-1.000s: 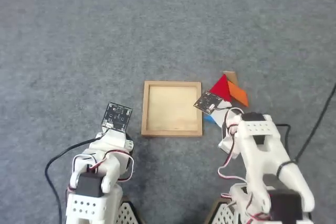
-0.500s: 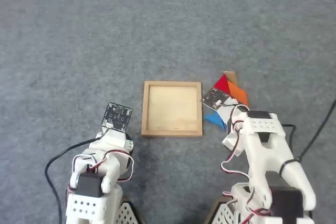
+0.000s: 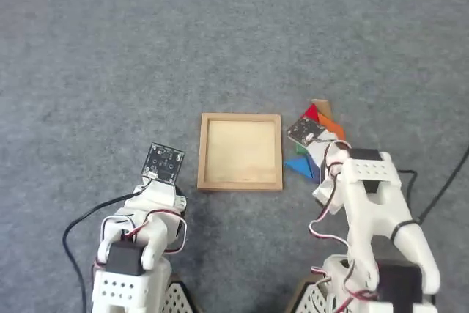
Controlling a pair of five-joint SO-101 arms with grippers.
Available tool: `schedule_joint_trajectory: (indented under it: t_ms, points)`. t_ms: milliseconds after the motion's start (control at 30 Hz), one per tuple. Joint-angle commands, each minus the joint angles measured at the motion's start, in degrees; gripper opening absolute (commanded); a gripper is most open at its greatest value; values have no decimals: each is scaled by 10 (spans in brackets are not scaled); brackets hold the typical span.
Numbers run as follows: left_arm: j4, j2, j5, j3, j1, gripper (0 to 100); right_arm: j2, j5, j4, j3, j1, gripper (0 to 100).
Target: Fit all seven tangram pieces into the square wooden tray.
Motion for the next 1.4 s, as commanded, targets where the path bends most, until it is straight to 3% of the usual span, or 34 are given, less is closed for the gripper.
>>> schedule_joint_trajectory:
  t_ms: [0, 200, 433, 967, 1367]
  points:
    - [2, -11, -2, -6, -3, 19, -59, -10, 61, -73, 7, 184]
    - [2, -11, -2, -6, -3, 19, -90, -33, 119, -142, -7, 184]
    - [2, -11, -2, -6, -3, 19, -80, -62, 168, -247, -110, 184]
    - [2, -11, -2, -6, -3, 19, 175, -92, 202, -462, -238, 183]
    - [2, -11, -2, -6, -3, 19, 342, -44, 182, -607, -317, 183]
